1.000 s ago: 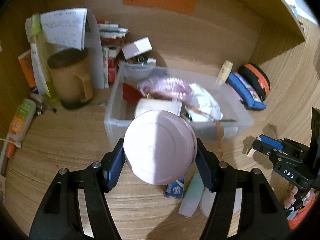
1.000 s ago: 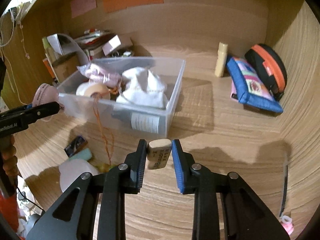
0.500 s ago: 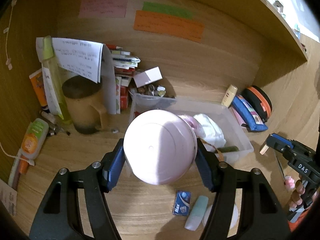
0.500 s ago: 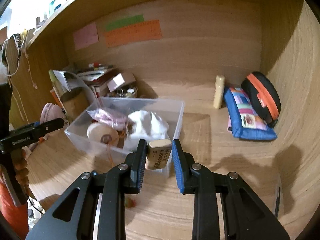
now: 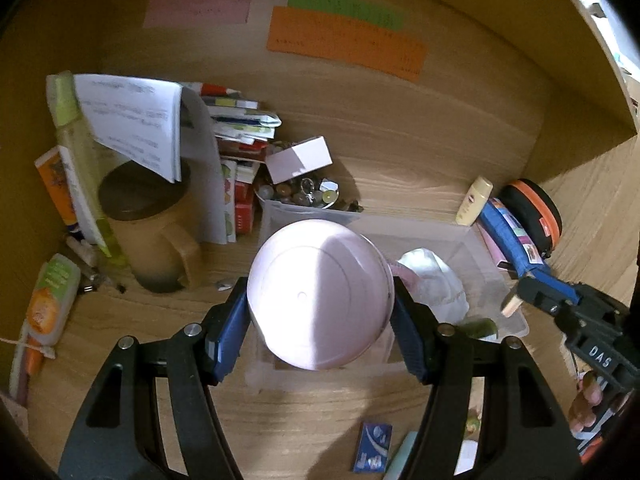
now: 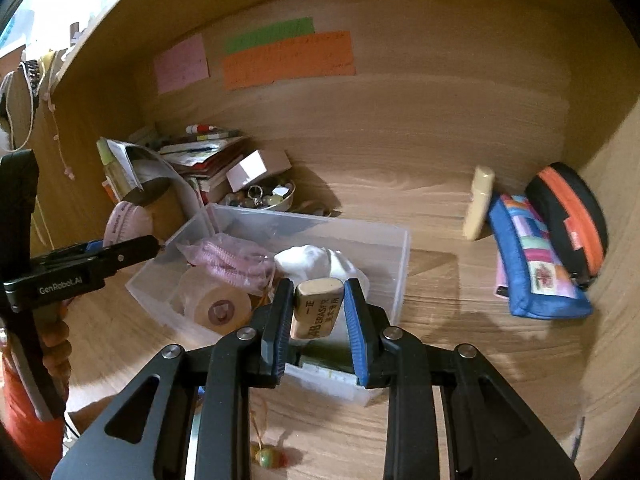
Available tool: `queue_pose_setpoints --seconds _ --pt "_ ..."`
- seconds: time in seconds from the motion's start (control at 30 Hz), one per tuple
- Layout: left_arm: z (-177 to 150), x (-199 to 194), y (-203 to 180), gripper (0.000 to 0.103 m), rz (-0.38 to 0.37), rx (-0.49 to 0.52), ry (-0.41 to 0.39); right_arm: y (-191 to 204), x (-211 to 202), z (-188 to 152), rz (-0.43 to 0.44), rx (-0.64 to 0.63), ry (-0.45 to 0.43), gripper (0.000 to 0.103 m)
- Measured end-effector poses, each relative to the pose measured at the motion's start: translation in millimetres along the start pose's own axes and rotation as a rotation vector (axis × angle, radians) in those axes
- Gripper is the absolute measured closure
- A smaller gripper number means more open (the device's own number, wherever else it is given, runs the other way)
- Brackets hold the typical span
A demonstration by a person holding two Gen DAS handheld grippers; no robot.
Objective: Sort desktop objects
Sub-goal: 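Carry the pink container with the left tool while the right tool carries the eraser over the bin, then open the left tool over the bin while the right tool releases the eraser inside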
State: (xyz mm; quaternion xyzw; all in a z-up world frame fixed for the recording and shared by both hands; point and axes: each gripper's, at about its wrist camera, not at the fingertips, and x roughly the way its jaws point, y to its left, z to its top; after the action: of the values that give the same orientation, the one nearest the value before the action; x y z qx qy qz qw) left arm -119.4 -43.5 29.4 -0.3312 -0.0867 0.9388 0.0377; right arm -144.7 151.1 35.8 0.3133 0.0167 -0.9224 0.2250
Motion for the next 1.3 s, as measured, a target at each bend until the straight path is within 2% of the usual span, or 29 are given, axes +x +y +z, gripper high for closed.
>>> queue_pose_setpoints --seconds 0.57,0.8,1.03,1.17,1.3 --pt "7 52 2 0.037 -0.012 -0.022 0.063 3 57 -6 0.002 -0.025 0.116 0.08" --pt "1 45 -9 0.037 0.065 0.043 0.033 9 56 -9 0.001 -0.057 0.138 0.079" --pt "2 31 -7 0.037 0.068 0.049 0.037 13 43 -7 0.003 -0.061 0.13 0.078" --pt "2 19 -8 0.035 0.071 0.05 0.032 15 32 -8 -0.002 -0.06 0.121 0.066" --pt "2 5 -12 0.034 0.072 0.059 0.018 19 21 -11 -0.011 -0.07 0.108 0.065"
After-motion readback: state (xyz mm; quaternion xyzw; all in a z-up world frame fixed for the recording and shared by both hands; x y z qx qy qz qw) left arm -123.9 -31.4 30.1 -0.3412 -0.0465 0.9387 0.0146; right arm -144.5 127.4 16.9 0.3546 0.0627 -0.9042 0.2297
